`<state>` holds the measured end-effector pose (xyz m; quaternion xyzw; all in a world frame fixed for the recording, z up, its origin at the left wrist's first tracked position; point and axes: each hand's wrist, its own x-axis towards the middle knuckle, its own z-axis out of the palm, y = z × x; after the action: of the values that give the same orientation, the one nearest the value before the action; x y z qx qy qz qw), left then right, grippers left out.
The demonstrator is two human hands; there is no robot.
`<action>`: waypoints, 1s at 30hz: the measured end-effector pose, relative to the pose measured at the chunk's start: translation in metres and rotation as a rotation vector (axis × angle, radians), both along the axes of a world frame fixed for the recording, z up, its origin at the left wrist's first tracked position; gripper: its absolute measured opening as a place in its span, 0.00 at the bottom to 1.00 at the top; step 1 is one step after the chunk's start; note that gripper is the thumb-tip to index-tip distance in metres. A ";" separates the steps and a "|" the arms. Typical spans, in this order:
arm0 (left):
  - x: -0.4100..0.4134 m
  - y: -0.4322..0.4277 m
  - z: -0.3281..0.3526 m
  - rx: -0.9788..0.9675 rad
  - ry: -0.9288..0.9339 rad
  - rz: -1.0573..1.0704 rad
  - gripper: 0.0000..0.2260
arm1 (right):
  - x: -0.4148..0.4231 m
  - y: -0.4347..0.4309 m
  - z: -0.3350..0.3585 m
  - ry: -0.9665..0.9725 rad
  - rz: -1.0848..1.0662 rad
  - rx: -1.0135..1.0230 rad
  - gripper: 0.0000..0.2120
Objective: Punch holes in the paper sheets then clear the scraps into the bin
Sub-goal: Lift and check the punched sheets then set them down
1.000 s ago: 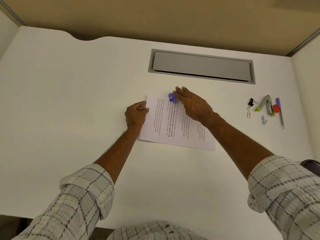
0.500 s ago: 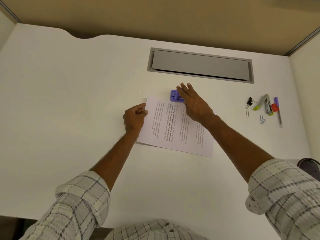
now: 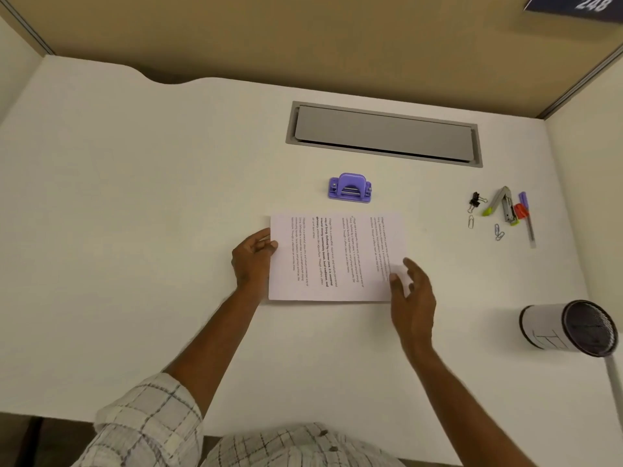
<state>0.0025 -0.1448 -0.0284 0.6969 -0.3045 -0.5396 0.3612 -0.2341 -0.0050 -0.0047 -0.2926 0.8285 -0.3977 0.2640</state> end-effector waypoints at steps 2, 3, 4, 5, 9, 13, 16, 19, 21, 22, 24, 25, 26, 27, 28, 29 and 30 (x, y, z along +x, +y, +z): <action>-0.001 0.012 -0.001 0.021 0.030 0.020 0.15 | 0.019 0.020 0.003 -0.140 -0.099 -0.054 0.17; -0.002 0.018 -0.002 0.033 0.038 0.032 0.14 | 0.029 0.026 0.004 -0.220 -0.170 -0.052 0.16; -0.003 0.025 -0.002 0.042 0.051 0.049 0.14 | 0.038 0.031 0.004 -0.298 -0.245 -0.030 0.16; -0.004 0.032 -0.001 0.051 0.069 0.068 0.13 | 0.046 0.034 0.004 -0.378 -0.313 -0.004 0.17; -0.004 0.060 0.000 0.068 0.107 0.110 0.12 | 0.059 0.034 0.005 -0.722 -0.463 -0.046 0.23; -0.004 0.091 0.001 0.066 0.192 0.114 0.13 | 0.055 0.029 0.004 -0.784 -0.423 -0.100 0.15; 0.006 0.109 -0.001 0.117 0.377 0.097 0.15 | 0.043 0.028 0.002 -0.712 -0.371 -0.042 0.13; 0.023 0.108 -0.002 0.158 0.502 -0.031 0.17 | 0.028 0.034 0.003 -0.704 -0.262 0.008 0.13; 0.033 0.098 0.002 0.224 0.520 -0.082 0.15 | 0.019 0.040 0.006 -0.706 -0.174 0.023 0.14; 0.037 0.091 0.006 0.253 0.501 -0.137 0.15 | 0.014 0.042 0.009 -0.707 -0.131 0.025 0.14; 0.042 0.073 0.013 0.276 0.427 -0.310 0.16 | 0.006 0.046 0.014 -0.703 -0.044 0.027 0.14; 0.043 0.064 0.018 0.270 0.390 -0.405 0.16 | 0.003 0.047 0.017 -0.698 -0.001 0.028 0.14; 0.041 0.056 0.024 0.256 0.350 -0.491 0.17 | -0.001 0.047 0.020 -0.694 0.037 0.026 0.14; 0.037 0.049 0.031 0.233 0.302 -0.563 0.17 | -0.003 0.046 0.023 -0.692 0.071 0.019 0.14; 0.033 0.043 0.039 0.199 0.257 -0.622 0.16 | -0.005 0.045 0.026 -0.692 0.100 0.006 0.14; 0.027 0.037 0.047 0.154 0.223 -0.668 0.14 | -0.007 0.043 0.030 -0.688 0.128 -0.010 0.15; 0.021 0.033 0.053 0.099 0.204 -0.691 0.13 | -0.008 0.041 0.033 -0.680 0.153 -0.027 0.16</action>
<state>0.0240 -0.1123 0.0250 0.5121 -0.4577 -0.7108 0.1518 -0.2420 0.0359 0.0285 -0.2082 0.6636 -0.4623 0.5501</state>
